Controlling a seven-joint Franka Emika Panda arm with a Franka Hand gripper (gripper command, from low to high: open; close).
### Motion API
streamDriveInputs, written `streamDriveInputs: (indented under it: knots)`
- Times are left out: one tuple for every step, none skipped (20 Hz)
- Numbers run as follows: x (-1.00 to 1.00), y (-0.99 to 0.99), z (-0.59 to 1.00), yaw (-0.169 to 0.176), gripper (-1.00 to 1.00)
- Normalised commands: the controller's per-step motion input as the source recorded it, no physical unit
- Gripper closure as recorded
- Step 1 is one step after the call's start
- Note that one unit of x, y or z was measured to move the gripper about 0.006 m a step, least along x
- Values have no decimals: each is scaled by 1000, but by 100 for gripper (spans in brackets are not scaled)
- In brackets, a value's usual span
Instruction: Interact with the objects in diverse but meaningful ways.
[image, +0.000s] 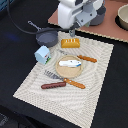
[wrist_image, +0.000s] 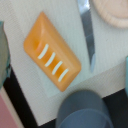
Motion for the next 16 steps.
streamDriveInputs:
  knots:
    - [223, -706, -160, 164, -100]
    - [229, -709, -154, 163, -100]
    - [260, -683, -140, 160, -100]
    - [309, -600, -129, 154, -100]
    - [360, -406, -94, 150, -100]
    - [309, -317, -134, 154, -100]
    - [263, -317, -171, 158, -100]
    - [257, -311, -177, 147, -100]
    - [297, -240, -149, 129, -100]
    - [349, -154, -149, 101, -100]
    - [374, -103, -183, 80, -100]
    - [417, 0, -286, 61, -100]
    - [454, 71, -297, 59, -100]
    - [386, 63, -329, 48, -100]
    - [380, 43, -334, 45, -100]
    - [414, 89, -300, 42, -100]
